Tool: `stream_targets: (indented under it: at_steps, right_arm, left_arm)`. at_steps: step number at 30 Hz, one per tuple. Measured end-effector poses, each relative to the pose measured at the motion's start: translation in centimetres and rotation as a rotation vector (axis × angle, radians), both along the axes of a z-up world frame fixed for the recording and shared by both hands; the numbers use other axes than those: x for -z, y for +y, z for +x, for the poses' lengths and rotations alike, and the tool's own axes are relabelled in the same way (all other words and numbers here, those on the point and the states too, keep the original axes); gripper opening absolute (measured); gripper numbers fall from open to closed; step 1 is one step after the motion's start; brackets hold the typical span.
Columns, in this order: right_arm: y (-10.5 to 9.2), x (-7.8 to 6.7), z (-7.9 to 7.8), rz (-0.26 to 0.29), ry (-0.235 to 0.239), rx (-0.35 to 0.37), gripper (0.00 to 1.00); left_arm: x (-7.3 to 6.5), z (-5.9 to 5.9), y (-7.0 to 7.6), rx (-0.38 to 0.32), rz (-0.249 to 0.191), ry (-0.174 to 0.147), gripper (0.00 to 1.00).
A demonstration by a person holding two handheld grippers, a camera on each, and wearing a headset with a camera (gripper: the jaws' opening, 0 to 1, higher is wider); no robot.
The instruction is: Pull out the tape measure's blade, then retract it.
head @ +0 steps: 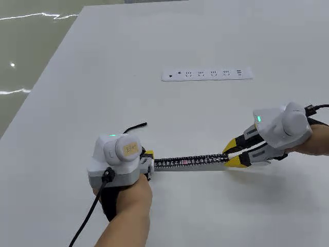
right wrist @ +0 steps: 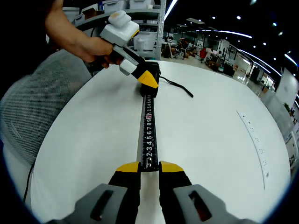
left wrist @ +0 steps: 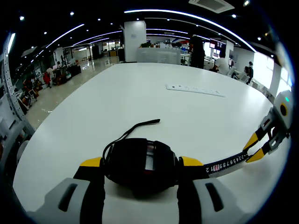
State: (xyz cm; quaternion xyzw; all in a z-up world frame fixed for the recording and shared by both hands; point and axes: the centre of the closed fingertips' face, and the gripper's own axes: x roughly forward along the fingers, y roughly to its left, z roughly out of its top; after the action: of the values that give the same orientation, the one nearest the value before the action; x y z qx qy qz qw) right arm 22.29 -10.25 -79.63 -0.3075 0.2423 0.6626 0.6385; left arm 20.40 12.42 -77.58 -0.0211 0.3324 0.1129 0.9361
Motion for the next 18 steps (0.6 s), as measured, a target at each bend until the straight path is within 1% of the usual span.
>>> stream_targets:
  at_steps: [3,5,9,10,11,12,18]
  right_arm:
    - [0.05,0.20,0.11,-0.002,0.000,-0.002,0.14]
    - [0.19,-0.02,-0.06,-0.002,0.001,-0.002,0.14]
    - [0.27,0.42,0.17,-0.004,0.002,-0.003,0.14]
    - [0.33,0.34,0.09,-0.004,0.002,-0.002,0.14]
    - [0.40,0.30,0.05,-0.003,0.002,0.000,0.14]
    - [0.44,0.31,0.03,-0.003,0.002,-0.001,0.14]
    - [0.67,0.24,-0.03,-0.002,0.001,-0.001,0.14]
  left_arm:
    - [0.02,0.04,0.01,0.000,0.000,0.000,0.58]
    - [0.00,0.03,0.00,0.000,0.000,0.001,0.58]
    - [0.12,0.10,0.07,-0.001,0.001,0.004,0.58]
    - [0.16,0.14,0.10,0.000,0.000,0.004,0.58]
    - [-0.15,-0.14,-0.11,0.000,0.001,0.005,0.58]
    - [-0.18,-0.17,-0.13,0.001,0.002,0.005,0.58]
    - [-0.01,0.01,0.04,0.002,0.008,0.012,0.58]
